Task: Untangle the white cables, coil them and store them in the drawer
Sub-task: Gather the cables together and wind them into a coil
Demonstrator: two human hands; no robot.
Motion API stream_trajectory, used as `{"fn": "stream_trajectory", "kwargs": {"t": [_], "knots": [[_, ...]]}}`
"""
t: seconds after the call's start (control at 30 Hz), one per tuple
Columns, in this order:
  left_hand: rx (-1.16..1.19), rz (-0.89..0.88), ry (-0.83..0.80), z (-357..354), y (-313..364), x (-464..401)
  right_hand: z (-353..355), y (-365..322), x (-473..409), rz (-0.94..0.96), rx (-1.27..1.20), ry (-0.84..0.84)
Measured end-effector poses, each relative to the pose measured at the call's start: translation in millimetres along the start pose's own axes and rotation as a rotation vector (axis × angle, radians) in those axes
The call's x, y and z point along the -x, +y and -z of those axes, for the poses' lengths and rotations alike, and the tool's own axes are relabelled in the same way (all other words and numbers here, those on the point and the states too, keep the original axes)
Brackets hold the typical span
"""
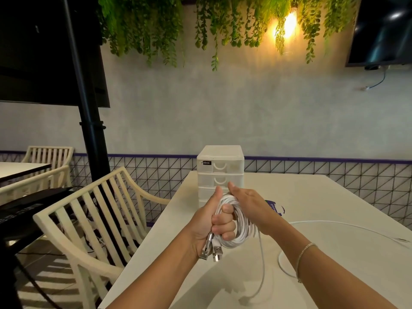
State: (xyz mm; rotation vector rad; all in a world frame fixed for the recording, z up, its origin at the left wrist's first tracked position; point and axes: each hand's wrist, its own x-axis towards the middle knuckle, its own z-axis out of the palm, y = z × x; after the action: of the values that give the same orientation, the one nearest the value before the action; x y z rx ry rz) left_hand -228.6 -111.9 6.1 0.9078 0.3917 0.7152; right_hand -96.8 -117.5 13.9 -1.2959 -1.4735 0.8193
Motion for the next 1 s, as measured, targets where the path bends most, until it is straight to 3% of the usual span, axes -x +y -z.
{"fn": "stream_trajectory", "kwargs": {"t": [0.13, 0.27, 0.33, 0.43, 0.53, 0.67, 0.83, 1.0], "knots": [[0.071, -0.010, 0.011, 3, 6, -1, -2, 9, 6, 0.058, -0.005, 0.012], [0.252, -0.072, -0.009, 8, 17, 0, -8, 29, 10, 0.065, 0.082, 0.131], [0.293, -0.120, 0.018, 11, 25, -2, -11, 37, 16, 0.043, 0.293, 0.162], [0.238, -0.183, 0.128, 14, 30, -7, -25, 42, 27, 0.065, 0.673, 0.063], [-0.017, -0.236, 0.277, 15, 26, -12, -42, 33, 34, 0.013, 0.974, -0.085], [-0.390, -0.267, 0.405, 9, 18, -8, -45, 3, 39, -0.049, 1.139, -0.224], [-0.617, -0.346, 0.411, 7, 14, -10, -39, -25, 43, -0.133, 1.073, -0.423], [-0.948, -0.378, 0.456, 14, 11, -15, -29, -40, 41, -0.310, 0.818, -0.542]]}}
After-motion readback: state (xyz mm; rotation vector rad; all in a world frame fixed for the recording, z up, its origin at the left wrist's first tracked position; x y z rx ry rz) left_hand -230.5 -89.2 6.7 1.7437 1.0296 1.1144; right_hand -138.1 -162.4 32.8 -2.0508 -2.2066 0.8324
